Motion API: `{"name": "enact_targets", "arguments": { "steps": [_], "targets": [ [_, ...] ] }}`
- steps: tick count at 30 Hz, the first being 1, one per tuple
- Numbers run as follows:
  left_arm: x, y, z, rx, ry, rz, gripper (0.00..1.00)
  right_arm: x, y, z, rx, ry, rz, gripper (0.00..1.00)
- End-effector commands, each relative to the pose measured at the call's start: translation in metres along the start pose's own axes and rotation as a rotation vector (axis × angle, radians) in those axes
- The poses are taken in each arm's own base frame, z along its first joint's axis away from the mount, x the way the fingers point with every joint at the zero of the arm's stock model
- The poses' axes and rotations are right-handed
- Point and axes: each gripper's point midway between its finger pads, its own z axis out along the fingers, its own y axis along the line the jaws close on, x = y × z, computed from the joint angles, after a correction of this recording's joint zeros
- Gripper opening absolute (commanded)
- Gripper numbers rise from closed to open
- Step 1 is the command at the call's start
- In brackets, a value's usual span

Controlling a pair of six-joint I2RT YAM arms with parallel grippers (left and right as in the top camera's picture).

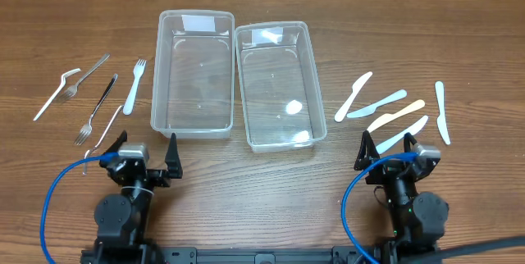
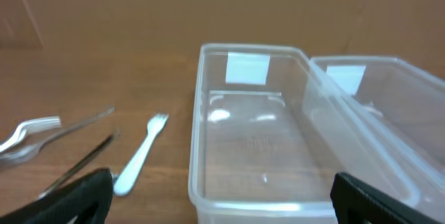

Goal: Pack container

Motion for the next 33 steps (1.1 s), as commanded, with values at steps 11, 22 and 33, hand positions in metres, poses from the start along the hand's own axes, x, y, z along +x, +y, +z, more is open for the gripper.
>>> {"name": "enact_targets", "arguments": {
  "steps": [11,22,33],
  "targets": [
    [-0.111,-0.003,-0.019,-0.078,0.414,-0.062,1.00,-0.114,0.027,0.050,0.121,0.570,0.081,1.00],
    [-0.095,-0.004,0.007,-0.091,0.711,-0.066,1.00,-0.080,0.008,0.109,0.289,0.898,0.237,1.00],
    [-0.082,-0.002,0.017,-0.097,0.765,-0.066,1.00,0.012,0.002,0.159,0.392,1.105,0.325,1.00]
  ]
}}
